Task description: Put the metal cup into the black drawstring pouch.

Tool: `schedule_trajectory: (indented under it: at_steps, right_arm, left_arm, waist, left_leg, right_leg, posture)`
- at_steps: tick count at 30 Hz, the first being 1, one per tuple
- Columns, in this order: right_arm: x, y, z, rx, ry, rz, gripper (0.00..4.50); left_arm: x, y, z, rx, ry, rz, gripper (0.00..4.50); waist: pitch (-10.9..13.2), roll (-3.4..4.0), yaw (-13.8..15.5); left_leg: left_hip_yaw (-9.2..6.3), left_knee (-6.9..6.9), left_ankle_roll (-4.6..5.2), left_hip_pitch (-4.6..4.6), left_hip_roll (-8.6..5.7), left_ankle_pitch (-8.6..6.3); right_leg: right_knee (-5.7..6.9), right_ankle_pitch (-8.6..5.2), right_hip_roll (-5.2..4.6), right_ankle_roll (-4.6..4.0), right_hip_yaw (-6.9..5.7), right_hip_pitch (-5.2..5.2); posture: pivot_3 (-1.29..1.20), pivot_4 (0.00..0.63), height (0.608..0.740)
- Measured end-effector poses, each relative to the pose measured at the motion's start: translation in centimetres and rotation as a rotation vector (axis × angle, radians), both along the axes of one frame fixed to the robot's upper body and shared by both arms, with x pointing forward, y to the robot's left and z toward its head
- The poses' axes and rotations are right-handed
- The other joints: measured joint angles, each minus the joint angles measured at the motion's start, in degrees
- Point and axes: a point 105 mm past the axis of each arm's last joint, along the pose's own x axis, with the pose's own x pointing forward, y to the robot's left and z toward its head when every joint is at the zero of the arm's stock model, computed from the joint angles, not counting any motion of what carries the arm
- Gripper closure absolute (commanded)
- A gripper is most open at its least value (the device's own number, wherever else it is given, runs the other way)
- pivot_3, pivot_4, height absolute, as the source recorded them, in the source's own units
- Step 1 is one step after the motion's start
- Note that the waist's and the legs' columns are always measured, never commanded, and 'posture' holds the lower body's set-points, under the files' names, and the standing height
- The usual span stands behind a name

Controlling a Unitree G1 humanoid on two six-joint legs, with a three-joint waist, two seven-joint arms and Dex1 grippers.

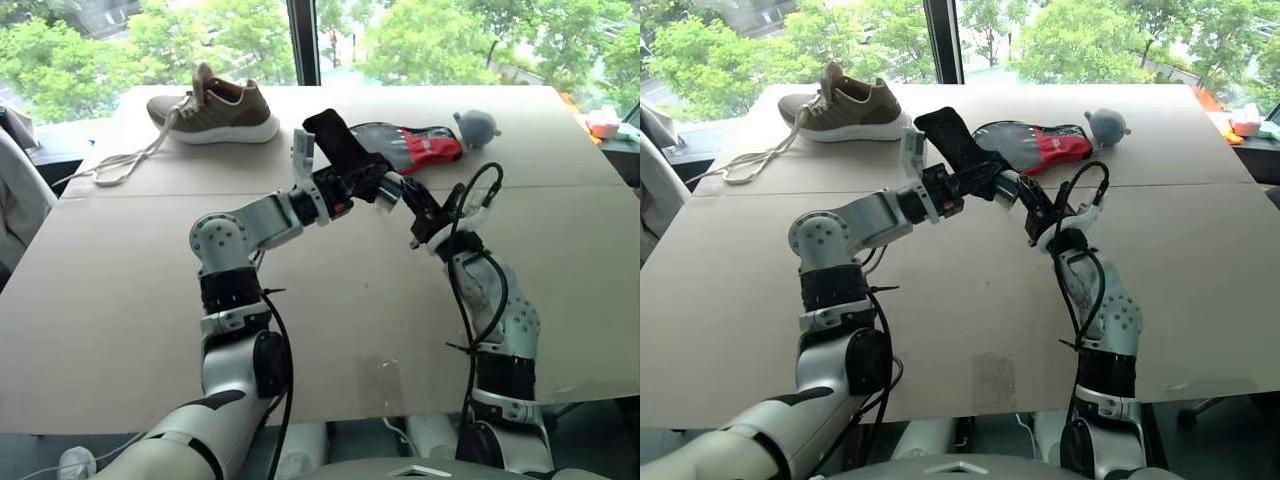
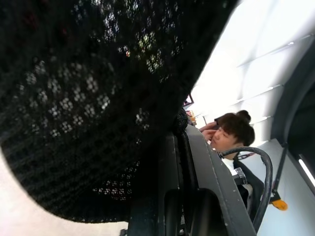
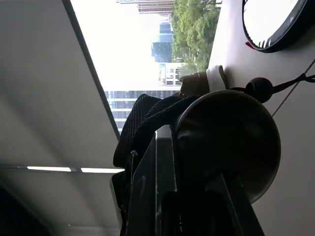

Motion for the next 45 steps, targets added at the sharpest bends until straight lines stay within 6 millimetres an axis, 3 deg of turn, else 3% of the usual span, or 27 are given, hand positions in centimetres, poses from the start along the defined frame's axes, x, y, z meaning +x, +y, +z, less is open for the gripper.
schedule_trajectory:
  at_steps: [5,8,15,18,22,25,32,37,42,45]
  right_arm:
    - [-0.8,0.7,1.4,-0.056,-0.107,0.017,4.45]
    - [-1.0,0.5,1.7,-0.18,-0.192,-0.01,4.45]
    - [-1.5,1.0,1.0,-0.805,-0.572,-0.138,4.45]
    - [-1.7,2.1,-0.1,-1.16,-0.85,-0.175,4.45]
    - [-1.7,3.4,-1.1,-1.436,-1.124,-0.201,4.45]
    - [-1.2,3.3,-1.7,-1.667,-1.321,-0.229,4.45]
    - [0.4,1.8,-2.4,-2.054,-1.509,-0.293,4.45]
    - [1.4,0.8,-2.0,-2.178,-1.52,-0.361,4.45]
    - [1.2,1.0,-2.6,-2.169,-1.532,-0.361,4.45]
    - [0.8,1.2,-1.9,-2.138,-1.57,-0.414,4.45]
  left_arm:
    - [-0.6,-0.3,0.6,-0.038,-0.007,-0.043,4.5]
    - [-0.9,-0.5,0.9,-0.057,-0.011,-0.06,4.5]
    - [-0.9,-0.7,1.1,-0.078,0.01,-0.065,4.5]
    - [-1.0,-0.9,1.3,-0.091,0.014,-0.077,4.5]
    - [-1.1,-1.1,1.4,-0.096,0.015,-0.085,4.5]
    - [-1.0,-1.1,1.3,-0.086,0.019,-0.077,4.5]
    - [-1.1,-1.8,0.7,-0.019,0.024,-0.087,4.5]
    - [-1.3,-1.7,0.0,0.017,0.035,-0.095,4.5]
    - [-2.0,-1.7,-1.7,0.089,0.052,-0.122,4.5]
    - [-2.6,-2.0,-2.5,0.131,0.049,-0.152,4.5]
  waist:
    - [0.0,0.0,0.0]
    - [0.0,0.0,0.0]
    - [0.0,-0.01,0.0]
    - [0.0,-0.02,0.0]
    - [0.0,-0.07,0.0]
    - [0.1,-0.13,0.2]
    - [0.2,-0.26,0.6]
    - [0.2,-0.27,0.6]
    - [0.2,-0.27,0.5]
    - [0.2,-0.27,0.5]
  left_leg:
    - [-0.02,0.0,0.0,-0.01,0.01,0.0]
    - [0.0,0.04,0.0,-0.02,0.0,0.0]
    - [0.09,0.03,-0.01,-0.02,-0.2,0.0]
    - [0.16,0.04,-0.03,-0.01,-0.26,0.01]
    - [0.15,0.03,-0.26,-0.01,-0.27,0.15]
    - [0.08,0.04,-0.32,-0.01,-0.3,0.18]
    - [-0.03,0.04,-0.36,-0.02,-0.34,0.21]
    - [-0.05,0.01,-0.41,0.01,-0.34,0.24]
    - [-0.07,0.0,-0.43,0.02,-0.35,0.25]
    - [-0.08,0.0,-0.43,0.02,-0.37,0.25]
  right_leg:
    - [0.01,0.0,0.02,0.0,0.0,-0.02]
    - [0.0,0.0,0.01,0.01,0.0,-0.01]
    - [-0.02,-0.01,0.04,0.02,0.0,-0.04]
    - [-0.02,-0.01,0.02,0.03,0.03,-0.04]
    - [-0.02,-0.01,0.02,0.03,0.04,-0.04]
    - [-0.02,0.0,-0.03,0.03,0.04,-0.03]
    - [-0.02,0.0,-0.1,0.02,0.05,-0.04]
    - [0.0,0.0,-0.1,0.01,0.04,-0.04]
    - [0.0,0.0,-0.12,0.01,0.05,-0.03]
    - [0.02,0.01,-0.13,0.01,0.05,-0.03]
  posture:
    - [0.0,0.15,0.74]
    - [0.0,0.15,0.74]
    - [0.0,0.15,0.74]
    - [0.0,0.15,0.74]
    - [0.0,0.15,0.74]
    - [0.0,0.15,0.74]
    - [0.0,0.15,0.74]
    - [0.0,0.15,0.74]
    - [0.0,0.15,0.74]
    - [0.0,0.15,0.74]
